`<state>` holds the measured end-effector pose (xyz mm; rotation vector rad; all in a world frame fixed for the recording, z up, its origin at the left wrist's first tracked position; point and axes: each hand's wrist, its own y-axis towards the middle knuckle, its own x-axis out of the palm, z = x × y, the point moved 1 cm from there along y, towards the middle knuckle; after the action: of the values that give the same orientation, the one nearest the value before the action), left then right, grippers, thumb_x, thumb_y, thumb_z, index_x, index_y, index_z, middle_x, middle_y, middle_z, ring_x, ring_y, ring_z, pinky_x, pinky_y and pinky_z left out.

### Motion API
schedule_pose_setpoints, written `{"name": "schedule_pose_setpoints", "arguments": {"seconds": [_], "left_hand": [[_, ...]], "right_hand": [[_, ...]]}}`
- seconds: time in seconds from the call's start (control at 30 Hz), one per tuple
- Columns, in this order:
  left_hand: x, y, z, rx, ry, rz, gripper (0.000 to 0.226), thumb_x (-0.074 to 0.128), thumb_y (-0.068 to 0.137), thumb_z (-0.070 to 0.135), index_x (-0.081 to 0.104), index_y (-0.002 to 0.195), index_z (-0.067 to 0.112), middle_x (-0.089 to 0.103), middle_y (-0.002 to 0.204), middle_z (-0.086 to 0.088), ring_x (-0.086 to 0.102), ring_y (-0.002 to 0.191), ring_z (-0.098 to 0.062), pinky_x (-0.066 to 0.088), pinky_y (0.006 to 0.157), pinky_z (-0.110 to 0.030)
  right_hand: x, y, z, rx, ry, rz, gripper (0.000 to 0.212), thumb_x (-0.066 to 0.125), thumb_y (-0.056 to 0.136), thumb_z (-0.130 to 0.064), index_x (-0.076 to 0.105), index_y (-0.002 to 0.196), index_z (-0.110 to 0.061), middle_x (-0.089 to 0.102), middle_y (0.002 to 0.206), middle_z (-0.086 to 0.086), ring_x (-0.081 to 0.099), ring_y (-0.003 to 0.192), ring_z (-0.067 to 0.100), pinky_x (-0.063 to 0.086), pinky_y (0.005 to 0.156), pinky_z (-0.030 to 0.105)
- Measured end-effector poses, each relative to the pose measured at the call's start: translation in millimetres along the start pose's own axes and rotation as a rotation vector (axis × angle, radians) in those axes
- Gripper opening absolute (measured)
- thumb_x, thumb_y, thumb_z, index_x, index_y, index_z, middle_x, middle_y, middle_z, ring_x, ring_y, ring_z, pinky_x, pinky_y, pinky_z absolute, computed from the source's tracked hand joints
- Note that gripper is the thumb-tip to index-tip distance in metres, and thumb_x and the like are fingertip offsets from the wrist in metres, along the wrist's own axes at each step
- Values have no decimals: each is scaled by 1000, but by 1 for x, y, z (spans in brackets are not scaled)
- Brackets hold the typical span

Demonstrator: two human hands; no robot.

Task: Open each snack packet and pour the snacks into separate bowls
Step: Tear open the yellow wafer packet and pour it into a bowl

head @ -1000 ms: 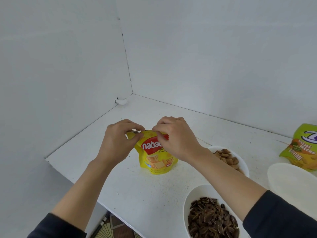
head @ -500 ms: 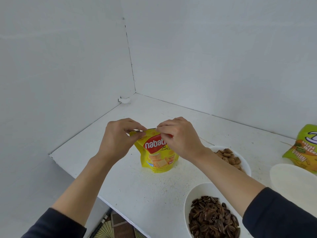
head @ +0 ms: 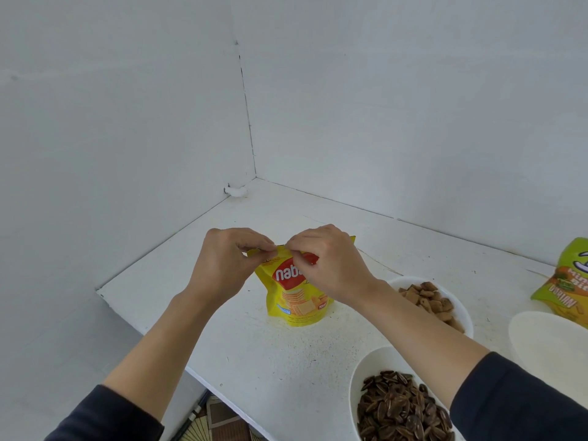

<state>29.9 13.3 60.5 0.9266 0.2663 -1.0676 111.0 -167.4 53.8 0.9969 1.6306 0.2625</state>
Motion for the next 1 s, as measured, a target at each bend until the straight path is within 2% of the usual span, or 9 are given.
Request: {"name": "schedule_pose_setpoints", "arguments": {"seconds": [0.27,0.47,0.67,0.8,0.9,1.0], "left_hand": [[-2,-2,-3,-3,-34,-9,12,84,78,5,84,87,14,79,87,6,73,82,-6,59,73,-32],[-3,-1,0,11,-27,-23,12,85,79,5,84,87,14,77,85,8,72,80,-10,57,72,-22],[-5,2,6,0,3,-58,13,84,79,6,81,85,17,73,80,11,69,80,-7,48,69,-7],[-6,1,9,5,17,-65,15,85,78,5,80,84,18,72,79,11,70,82,-5,46,68,-4],[-8,1,8,4,24,-76,15,85,78,6,80,84,19,73,80,9,71,81,-5,48,70,-6],[-9,1,8,-14,19,-71,15,84,79,6,80,85,19,73,81,10,71,81,-5,47,70,-6]], "right_hand": [[0,2,-1,1,10,-1,11,67,88,-12,77,87,-13,78,86,-4,71,77,14,52,78,34],[-2,5,-5,80,41,-73,11,66,88,-18,74,96,-15,75,91,-6,67,79,14,45,82,26],[-4,13,-10,190,49,-259,7,61,92,-18,59,99,-18,67,97,-5,64,86,19,42,75,29],[-4,17,-12,185,-11,-331,7,59,94,-18,57,101,-18,67,101,-3,64,92,21,50,85,42],[-4,19,-12,175,-38,-360,7,59,96,-20,58,103,-19,67,104,-5,64,95,21,48,91,45],[-4,21,-10,152,-33,-317,6,59,97,-20,63,102,-20,68,99,-6,63,95,18,44,93,45]]}}
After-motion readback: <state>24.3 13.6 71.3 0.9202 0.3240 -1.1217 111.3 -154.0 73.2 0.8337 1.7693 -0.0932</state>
